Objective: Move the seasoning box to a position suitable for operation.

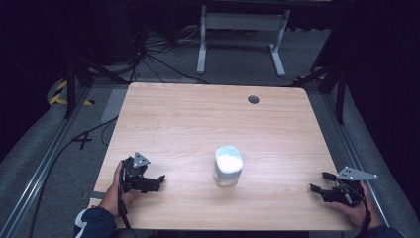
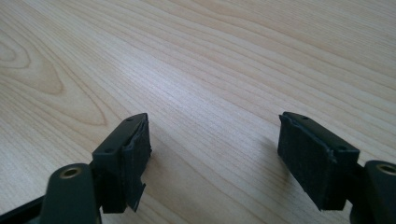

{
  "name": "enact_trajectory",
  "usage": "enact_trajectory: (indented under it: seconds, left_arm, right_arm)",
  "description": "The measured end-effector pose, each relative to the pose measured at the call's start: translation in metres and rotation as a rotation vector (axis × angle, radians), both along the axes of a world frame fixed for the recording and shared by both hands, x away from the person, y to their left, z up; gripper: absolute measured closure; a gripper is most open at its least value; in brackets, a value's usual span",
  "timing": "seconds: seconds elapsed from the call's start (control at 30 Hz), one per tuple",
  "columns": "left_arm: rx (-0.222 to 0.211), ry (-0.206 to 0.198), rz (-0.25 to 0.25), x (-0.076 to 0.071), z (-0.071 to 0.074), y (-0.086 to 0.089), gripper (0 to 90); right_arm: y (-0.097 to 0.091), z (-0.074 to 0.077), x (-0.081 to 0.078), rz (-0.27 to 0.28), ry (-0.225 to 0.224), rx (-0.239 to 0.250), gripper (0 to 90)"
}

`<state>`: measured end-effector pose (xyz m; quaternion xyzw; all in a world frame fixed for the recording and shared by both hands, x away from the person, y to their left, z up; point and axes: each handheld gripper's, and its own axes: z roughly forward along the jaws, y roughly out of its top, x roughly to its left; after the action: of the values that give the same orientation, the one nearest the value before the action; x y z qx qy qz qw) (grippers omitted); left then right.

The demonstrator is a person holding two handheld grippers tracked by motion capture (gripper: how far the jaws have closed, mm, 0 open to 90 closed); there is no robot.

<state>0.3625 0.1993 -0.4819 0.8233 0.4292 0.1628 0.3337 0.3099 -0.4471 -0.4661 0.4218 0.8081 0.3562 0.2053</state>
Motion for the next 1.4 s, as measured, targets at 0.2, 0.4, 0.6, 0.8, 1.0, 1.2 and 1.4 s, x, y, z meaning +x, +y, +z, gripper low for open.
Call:
enact_trajectory:
  seconds: [0.2,0.4,0.6,0.8,1.0,1.2,1.4]
  left_arm:
    - [0.0,-0.001,-0.054,-0.001,0.0,0.001,0.1]
    - [0.014,-0.012,-0.109,0.003,0.0,0.003,0.2]
    - [0.003,0.005,-0.161,0.005,0.007,0.001,20.8]
    - [-0.028,-0.057,-0.192,0.008,0.019,-0.002,37.7]
    - [-0.078,-0.153,-0.228,0.009,0.042,-0.009,57.1]
    - [-0.085,-0.203,-0.314,0.014,0.057,-0.027,67.7]
    - [-0.118,-0.223,-0.4,0.018,0.071,-0.055,78.8]
  right_arm:
    - [0.0,0.0,0.0,-0.001,0.0,-0.001,25.4]
    - [0.001,0.0,0.0,-0.005,-0.001,-0.001,25.5]
    - [0.001,0.002,0.0,0.011,0.005,-0.012,29.1]
    - [0.002,0.002,0.0,0.013,0.009,-0.008,30.6]
    - [0.002,0.001,0.0,0.014,0.002,-0.003,30.3]
    - [0.001,0.001,0.0,0.015,-0.003,0.0,30.0]
    - [0.001,0.0,0.0,0.014,-0.004,0.002,29.9]
